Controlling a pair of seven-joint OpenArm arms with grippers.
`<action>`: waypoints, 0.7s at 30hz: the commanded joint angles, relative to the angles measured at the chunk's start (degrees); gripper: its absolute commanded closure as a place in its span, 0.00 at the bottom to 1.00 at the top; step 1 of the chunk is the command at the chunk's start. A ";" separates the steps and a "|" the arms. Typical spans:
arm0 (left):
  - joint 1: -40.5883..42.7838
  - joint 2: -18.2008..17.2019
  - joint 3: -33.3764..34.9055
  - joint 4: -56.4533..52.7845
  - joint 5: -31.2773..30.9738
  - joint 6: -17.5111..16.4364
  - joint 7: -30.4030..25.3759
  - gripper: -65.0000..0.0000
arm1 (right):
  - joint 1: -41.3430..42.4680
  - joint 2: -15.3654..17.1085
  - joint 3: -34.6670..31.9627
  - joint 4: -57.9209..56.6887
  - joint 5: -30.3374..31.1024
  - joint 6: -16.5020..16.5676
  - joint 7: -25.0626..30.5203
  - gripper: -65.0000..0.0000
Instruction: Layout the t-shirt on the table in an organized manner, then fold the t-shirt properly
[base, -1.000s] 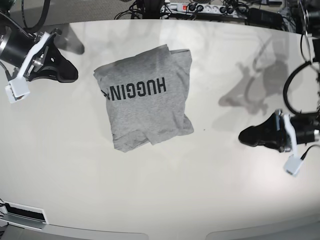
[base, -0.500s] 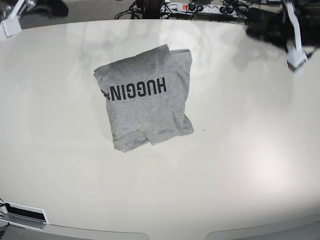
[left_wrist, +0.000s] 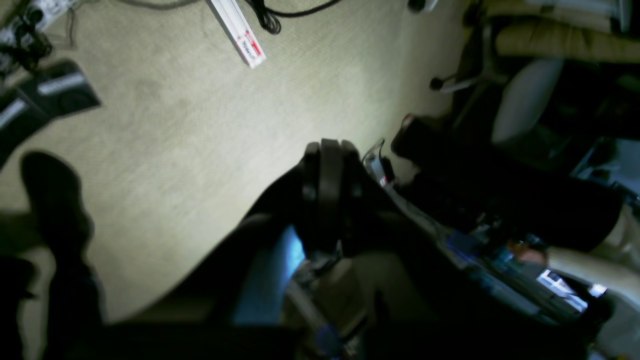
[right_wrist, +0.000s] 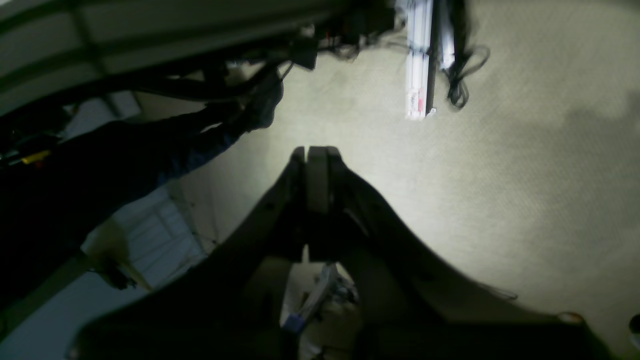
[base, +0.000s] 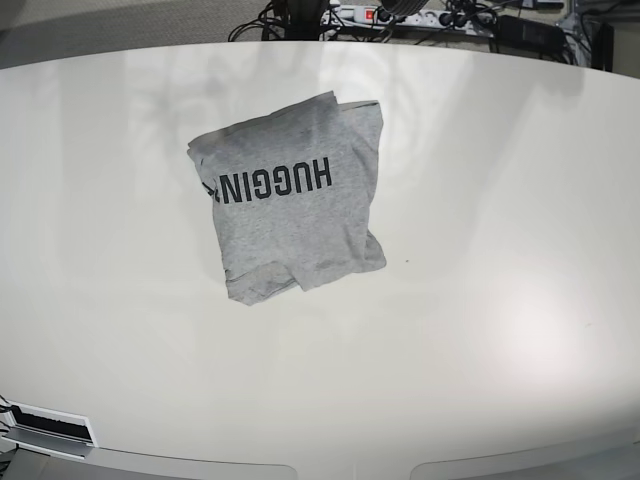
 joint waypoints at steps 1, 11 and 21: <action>-0.63 -0.66 1.75 -2.38 1.07 0.42 -1.99 1.00 | 0.48 0.22 -1.27 -1.88 -2.01 0.28 2.03 1.00; -25.42 4.83 16.68 -42.21 15.87 1.79 -17.73 1.00 | 17.92 4.28 -19.43 -36.87 -35.04 0.28 32.79 1.00; -44.89 12.50 21.90 -76.17 41.94 1.88 -55.71 1.00 | 36.96 4.52 -30.97 -70.14 -55.04 -3.87 63.82 1.00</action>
